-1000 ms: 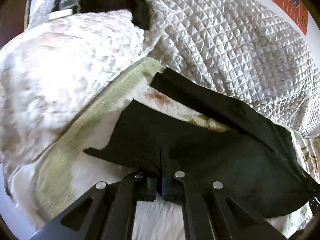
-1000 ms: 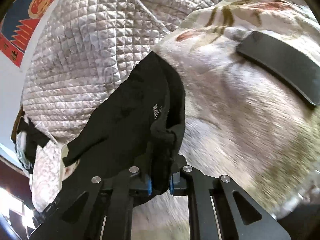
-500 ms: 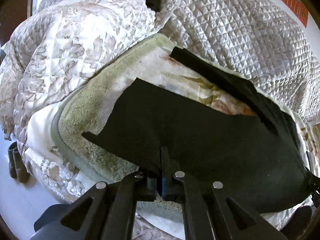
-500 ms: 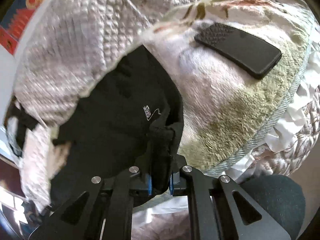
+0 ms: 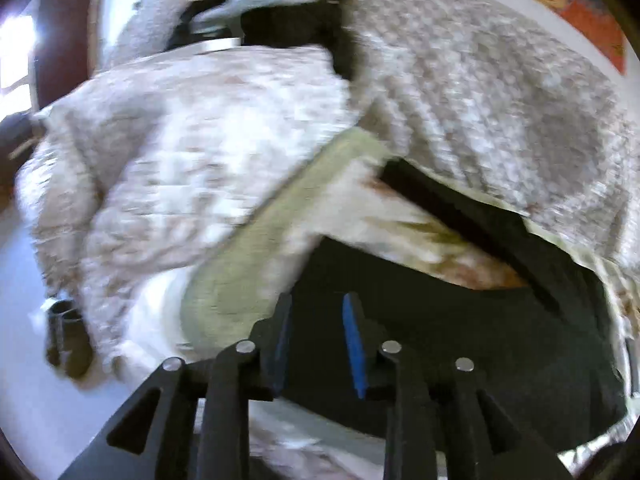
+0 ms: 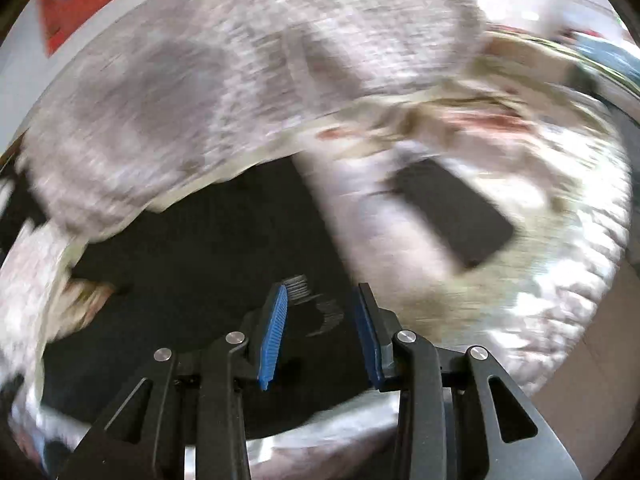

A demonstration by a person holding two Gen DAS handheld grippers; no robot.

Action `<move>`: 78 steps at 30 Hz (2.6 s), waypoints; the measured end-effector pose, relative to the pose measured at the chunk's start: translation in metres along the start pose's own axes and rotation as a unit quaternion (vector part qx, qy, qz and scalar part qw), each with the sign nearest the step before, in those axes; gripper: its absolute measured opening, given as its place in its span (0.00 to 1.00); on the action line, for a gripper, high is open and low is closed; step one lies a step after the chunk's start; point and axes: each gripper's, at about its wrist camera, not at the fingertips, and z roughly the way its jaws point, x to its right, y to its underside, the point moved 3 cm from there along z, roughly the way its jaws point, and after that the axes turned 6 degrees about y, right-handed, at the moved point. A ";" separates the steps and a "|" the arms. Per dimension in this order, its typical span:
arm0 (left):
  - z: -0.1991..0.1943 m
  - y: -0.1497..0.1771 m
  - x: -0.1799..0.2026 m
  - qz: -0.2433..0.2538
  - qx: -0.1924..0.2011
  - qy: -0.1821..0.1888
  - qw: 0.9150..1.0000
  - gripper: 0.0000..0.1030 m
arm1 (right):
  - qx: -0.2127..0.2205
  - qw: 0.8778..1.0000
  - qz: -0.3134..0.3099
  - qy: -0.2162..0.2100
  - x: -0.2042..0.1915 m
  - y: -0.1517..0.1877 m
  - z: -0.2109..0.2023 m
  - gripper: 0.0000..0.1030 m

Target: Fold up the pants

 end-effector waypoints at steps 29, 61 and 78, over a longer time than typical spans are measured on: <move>0.070 0.013 0.033 0.070 -0.098 -0.005 0.993 0.40 | -0.094 0.988 -0.114 -0.038 -0.048 0.020 0.055 0.34; 0.060 0.027 0.141 0.158 -0.122 0.101 0.975 0.44 | -0.090 0.981 -0.162 -0.061 -0.077 0.024 0.052 0.56; 0.135 -0.054 0.191 0.193 -0.110 0.145 0.964 0.64 | -0.080 0.960 -0.240 -0.117 -0.132 -0.055 0.118 0.57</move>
